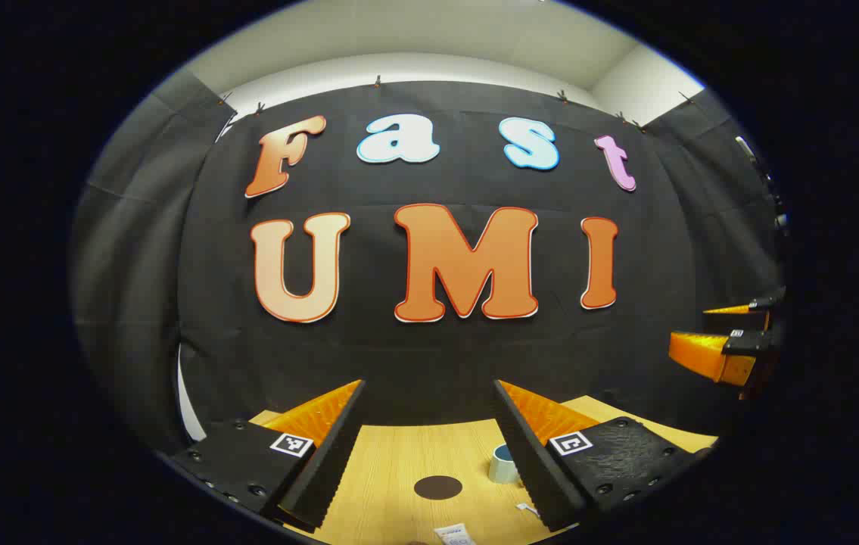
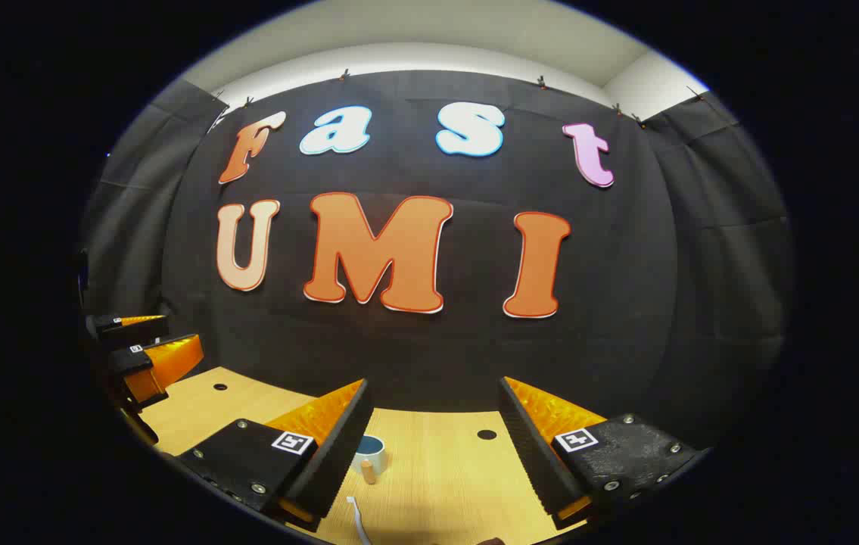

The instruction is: Put the toothbrush and toothpaste on the desktop into the cup, then pick up the cup and place it on the coaster on the desktop.

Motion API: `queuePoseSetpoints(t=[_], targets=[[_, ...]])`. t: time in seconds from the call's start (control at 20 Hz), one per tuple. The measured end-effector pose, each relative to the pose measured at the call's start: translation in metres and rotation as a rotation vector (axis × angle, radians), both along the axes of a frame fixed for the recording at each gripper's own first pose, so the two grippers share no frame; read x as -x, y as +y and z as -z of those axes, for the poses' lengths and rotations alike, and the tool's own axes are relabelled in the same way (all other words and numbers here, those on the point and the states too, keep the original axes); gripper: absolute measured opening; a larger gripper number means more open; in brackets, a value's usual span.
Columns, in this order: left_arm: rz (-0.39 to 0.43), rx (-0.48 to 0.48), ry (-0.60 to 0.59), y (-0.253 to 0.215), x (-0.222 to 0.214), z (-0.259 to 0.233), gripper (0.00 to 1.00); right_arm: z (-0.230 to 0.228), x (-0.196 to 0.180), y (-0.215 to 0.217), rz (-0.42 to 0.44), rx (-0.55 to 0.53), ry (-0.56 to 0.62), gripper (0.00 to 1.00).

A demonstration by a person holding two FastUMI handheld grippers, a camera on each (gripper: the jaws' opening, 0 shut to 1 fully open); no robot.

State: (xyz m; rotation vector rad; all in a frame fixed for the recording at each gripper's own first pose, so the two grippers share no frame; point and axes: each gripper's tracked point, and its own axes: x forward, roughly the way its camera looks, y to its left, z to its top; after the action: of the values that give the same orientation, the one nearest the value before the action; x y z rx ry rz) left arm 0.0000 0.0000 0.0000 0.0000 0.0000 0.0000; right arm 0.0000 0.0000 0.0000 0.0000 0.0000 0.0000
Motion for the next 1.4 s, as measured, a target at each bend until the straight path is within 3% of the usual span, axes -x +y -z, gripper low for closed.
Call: queuePoseSetpoints(t=[0.65, 1.05, 1.4], targets=[[-0.022, -0.058, -0.024, -0.01, -0.005, -0.013, 0.97, 0.037, -0.019, 0.014, -0.074, -0.017, 0.121, 1.0], [-0.081, -0.086, 0.004, 0.015, 0.006, -0.007, 0.97, 0.09, -0.036, 0.048, -0.174, -0.026, 0.329, 0.98], [-0.162, -0.105, 0.077, 0.038, 0.021, 0.018, 0.97, 0.187, -0.036, 0.081, -0.282, 0.052, 0.659, 0.94]])
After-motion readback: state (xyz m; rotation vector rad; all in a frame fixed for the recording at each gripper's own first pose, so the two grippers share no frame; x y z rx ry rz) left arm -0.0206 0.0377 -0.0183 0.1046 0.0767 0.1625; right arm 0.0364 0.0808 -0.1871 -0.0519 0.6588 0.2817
